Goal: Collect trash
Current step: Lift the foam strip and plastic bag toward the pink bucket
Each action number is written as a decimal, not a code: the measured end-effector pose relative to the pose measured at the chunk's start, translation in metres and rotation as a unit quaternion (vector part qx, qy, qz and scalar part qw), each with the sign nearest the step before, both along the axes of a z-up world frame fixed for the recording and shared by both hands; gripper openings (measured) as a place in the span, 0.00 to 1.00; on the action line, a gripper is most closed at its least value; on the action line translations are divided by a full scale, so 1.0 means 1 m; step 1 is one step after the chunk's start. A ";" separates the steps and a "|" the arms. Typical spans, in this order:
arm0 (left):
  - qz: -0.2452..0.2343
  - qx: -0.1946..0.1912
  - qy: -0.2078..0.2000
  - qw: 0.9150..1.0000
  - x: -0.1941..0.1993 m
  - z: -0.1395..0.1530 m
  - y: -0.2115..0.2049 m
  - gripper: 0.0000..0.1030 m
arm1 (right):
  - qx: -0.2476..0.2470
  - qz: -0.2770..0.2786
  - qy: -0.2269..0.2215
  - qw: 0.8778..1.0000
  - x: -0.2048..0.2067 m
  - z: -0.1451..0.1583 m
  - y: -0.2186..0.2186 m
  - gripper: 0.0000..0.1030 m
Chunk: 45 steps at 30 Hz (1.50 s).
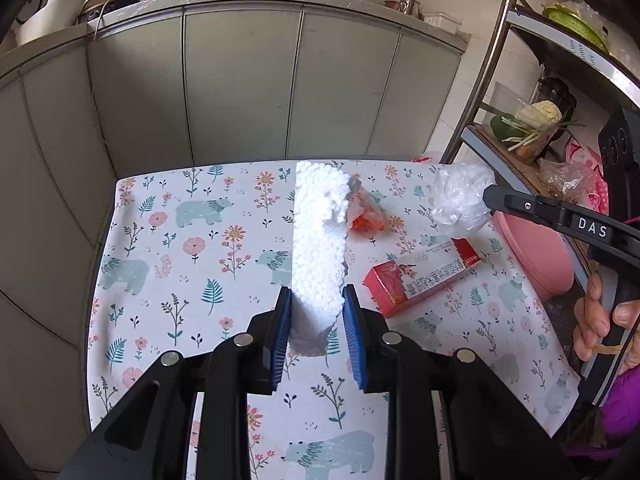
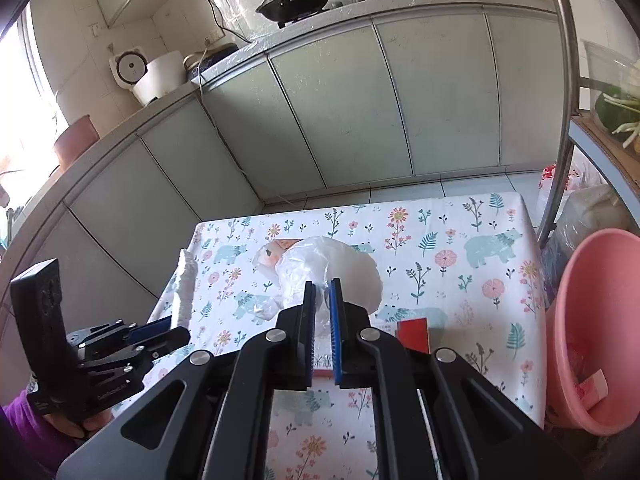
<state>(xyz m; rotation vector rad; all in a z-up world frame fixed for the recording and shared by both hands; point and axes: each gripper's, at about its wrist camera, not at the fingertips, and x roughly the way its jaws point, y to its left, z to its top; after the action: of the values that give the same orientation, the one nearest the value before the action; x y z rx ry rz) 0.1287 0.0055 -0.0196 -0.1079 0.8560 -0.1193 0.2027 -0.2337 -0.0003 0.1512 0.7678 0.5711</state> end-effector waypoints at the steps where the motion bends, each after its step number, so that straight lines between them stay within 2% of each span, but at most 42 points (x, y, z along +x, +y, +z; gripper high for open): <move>1: -0.002 0.000 -0.001 1.000 -0.001 0.001 -0.003 0.24 | 0.003 -0.002 -0.001 1.000 -0.003 0.001 -0.003 0.07; 11: -0.030 -0.001 -0.019 0.999 0.000 0.017 -0.035 0.24 | 0.026 -0.031 -0.005 0.999 -0.026 0.006 -0.037 0.07; 25: -0.119 -0.002 -0.032 0.992 0.020 0.021 -0.119 0.24 | 0.025 -0.094 -0.006 0.995 -0.036 0.006 -0.093 0.07; 32: -0.156 -0.009 -0.032 0.987 0.036 0.017 -0.164 0.24 | 0.023 -0.147 -0.004 0.989 -0.037 0.001 -0.137 0.07; 40: -0.206 -0.025 -0.036 0.978 0.057 0.017 -0.220 0.24 | 0.023 -0.222 0.004 0.975 -0.037 -0.011 -0.192 0.07; 45: -0.232 -0.035 -0.032 0.972 0.070 0.011 -0.254 0.24 | 0.007 -0.249 0.018 0.968 -0.034 -0.024 -0.208 0.07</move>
<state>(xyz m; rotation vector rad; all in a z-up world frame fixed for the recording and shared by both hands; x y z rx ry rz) 0.1984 -0.2487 -0.0085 0.0320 0.8005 -0.5897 0.1686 -0.4415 -0.0246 0.3568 0.7257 0.0970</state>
